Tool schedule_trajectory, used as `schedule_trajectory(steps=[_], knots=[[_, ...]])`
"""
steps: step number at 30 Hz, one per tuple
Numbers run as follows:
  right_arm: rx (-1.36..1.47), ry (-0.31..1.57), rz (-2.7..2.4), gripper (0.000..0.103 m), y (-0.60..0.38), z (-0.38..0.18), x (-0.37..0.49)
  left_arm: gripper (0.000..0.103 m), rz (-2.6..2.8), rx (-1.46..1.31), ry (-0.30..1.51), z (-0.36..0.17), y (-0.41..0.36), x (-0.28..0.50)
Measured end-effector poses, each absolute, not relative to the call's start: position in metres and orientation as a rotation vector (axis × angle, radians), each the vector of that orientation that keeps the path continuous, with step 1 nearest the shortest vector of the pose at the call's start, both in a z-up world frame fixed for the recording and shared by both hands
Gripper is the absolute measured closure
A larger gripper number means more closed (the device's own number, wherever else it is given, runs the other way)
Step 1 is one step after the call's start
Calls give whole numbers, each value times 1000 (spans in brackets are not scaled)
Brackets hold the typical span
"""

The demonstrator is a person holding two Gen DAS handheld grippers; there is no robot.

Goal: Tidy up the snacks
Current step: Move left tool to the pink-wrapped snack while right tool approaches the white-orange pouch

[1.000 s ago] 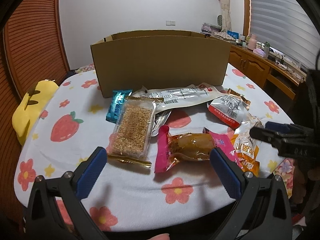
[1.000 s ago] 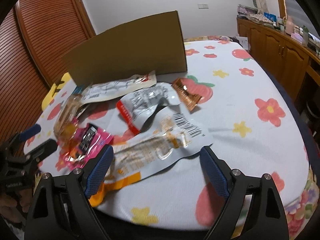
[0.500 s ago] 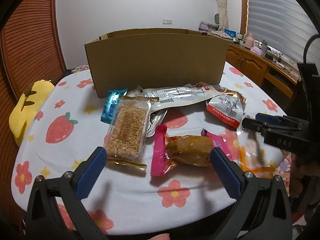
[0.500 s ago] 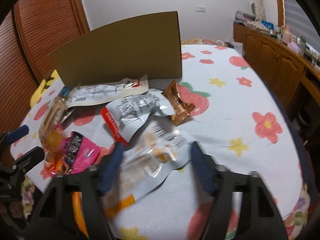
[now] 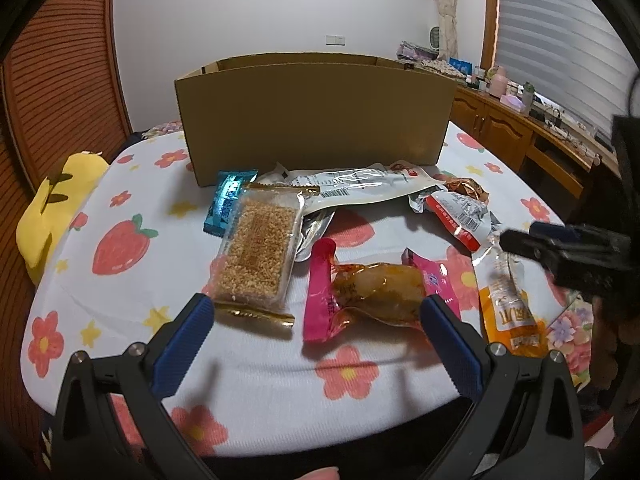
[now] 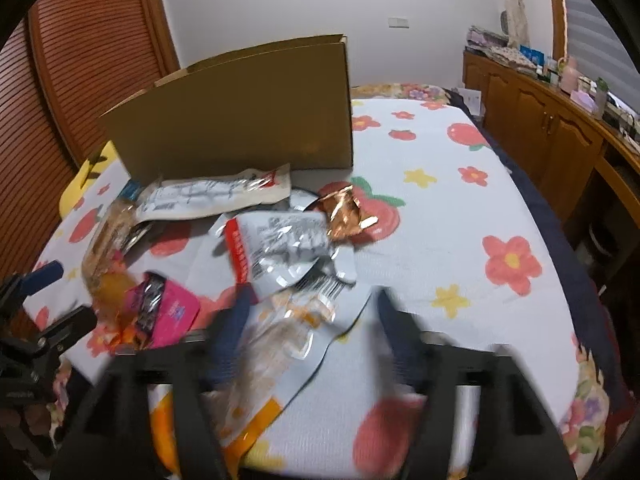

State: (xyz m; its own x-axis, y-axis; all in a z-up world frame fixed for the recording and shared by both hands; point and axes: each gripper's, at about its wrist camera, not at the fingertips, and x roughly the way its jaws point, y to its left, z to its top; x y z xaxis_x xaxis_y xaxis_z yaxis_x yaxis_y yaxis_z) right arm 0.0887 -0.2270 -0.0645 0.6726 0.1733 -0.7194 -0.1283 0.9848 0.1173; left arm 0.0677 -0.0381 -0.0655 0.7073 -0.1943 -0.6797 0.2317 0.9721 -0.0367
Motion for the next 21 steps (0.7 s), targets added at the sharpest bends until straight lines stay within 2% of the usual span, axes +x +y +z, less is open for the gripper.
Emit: schedule_trajectory(steps=[3, 5, 7, 16, 21], knots=[[56, 813, 181, 26, -217, -60, 77, 0, -237, 26, 746, -64, -36, 63], [22, 816, 153, 20, -207, -62, 77, 0, -234, 26, 740, -63, -37, 61], [-8, 828, 132, 20, -199, -67, 79, 0, -230, 27, 736, -61, -38, 61], [-116, 923, 152, 23, -204, -85, 87, 3, -285, -88, 812, -64, -44, 69], [-137, 931, 179, 26, -214, -84, 90, 12, -293, -210, 886, -70, -31, 73]])
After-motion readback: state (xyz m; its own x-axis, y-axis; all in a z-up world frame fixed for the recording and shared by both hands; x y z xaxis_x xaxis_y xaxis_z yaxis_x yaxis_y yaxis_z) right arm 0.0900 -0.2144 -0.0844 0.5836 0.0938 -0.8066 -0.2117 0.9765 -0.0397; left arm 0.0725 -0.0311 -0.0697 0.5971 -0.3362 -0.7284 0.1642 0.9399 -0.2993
